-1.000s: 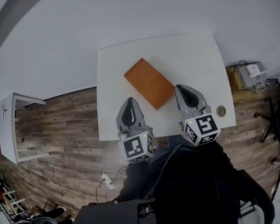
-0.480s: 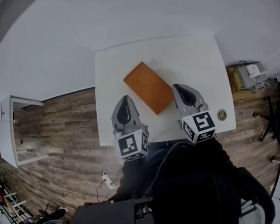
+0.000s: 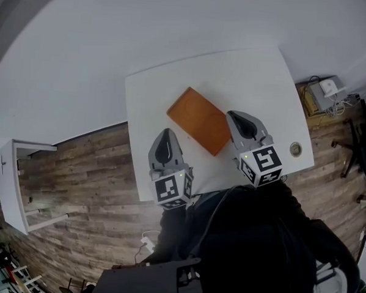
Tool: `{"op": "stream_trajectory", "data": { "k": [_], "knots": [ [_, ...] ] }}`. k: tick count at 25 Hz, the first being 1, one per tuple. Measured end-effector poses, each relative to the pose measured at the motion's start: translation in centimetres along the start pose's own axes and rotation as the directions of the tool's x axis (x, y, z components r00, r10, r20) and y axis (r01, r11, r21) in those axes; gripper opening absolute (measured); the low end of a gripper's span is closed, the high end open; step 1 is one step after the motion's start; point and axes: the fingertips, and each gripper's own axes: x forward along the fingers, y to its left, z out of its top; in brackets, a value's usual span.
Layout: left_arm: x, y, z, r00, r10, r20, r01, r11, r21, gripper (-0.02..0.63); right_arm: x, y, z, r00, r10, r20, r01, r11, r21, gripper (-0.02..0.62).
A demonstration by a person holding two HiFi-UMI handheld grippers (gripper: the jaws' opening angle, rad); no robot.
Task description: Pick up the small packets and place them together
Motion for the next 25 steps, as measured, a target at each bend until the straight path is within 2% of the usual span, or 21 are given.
{"op": "stream_trajectory", "data": {
  "k": [3, 6, 8, 9, 10, 12, 15, 21, 23, 25],
  "knots": [
    [0.5, 0.2, -1.4, 0.999, -0.030, -0.020, 0.029, 0.999, -0.025, -0.003, 0.3, -0.3, -0.5, 1.000, -0.013, -0.015, 0.013, 1.000, -0.005, -0.005],
    [1.0, 0.3, -4.2, 0.993, -0.060, -0.100, 0.057, 0.998, -0.030, -0.003, 0.3, -0.6, -1.3, 0.999, -0.029, -0.032, 0.029, 1.000, -0.001, -0.005],
    [1.3, 0.2, -6.5, 0.980, -0.077, -0.183, 0.076, 0.997, -0.011, -0.003, 0.4, -0.8, -1.7, 0.998, -0.037, -0.041, 0.038, 0.999, 0.003, -0.005],
    [1.5, 0.1, -7.6, 0.971, -0.088, -0.221, 0.089, 0.996, -0.004, 0.021, 0.5, -0.9, -2.0, 0.998, -0.042, -0.048, 0.042, 0.999, 0.002, -0.005],
    [1.7, -0.1, -8.6, 0.962, -0.103, -0.254, 0.105, 0.994, -0.004, 0.073, 0.7, -1.1, -2.4, 0.997, -0.046, -0.058, 0.046, 0.999, 0.001, -0.005],
    [1.9, -0.4, -10.5, 0.941, -0.138, -0.310, 0.140, 0.990, -0.016, 0.078, 1.1, -1.3, -3.4, 0.995, -0.048, -0.084, 0.049, 0.999, 0.001, -0.005],
    [2.2, -0.7, -13.3, 0.899, -0.191, -0.394, 0.195, 0.980, -0.031, 0.109, 1.5, -1.3, -4.2, 0.993, -0.048, -0.109, 0.048, 0.999, 0.004, -0.005],
    [2.3, -1.5, -18.2, 0.768, -0.310, -0.561, 0.327, 0.942, -0.073, 0.153, 2.3, -1.8, -5.7, 0.987, -0.055, -0.150, 0.058, 0.998, 0.018, -0.005],
    [2.6, -1.6, -19.3, 0.737, -0.327, -0.591, 0.357, 0.932, -0.071, 0.153, 2.4, -2.0, -6.2, 0.985, -0.060, -0.162, 0.064, 0.998, 0.020, -0.005],
    [2.9, -1.9, -20.0, 0.720, -0.336, -0.608, 0.385, 0.921, -0.053, 0.153, 2.4, -2.2, -6.6, 0.983, -0.063, -0.174, 0.068, 0.997, 0.021, -0.005]
  ]
}}
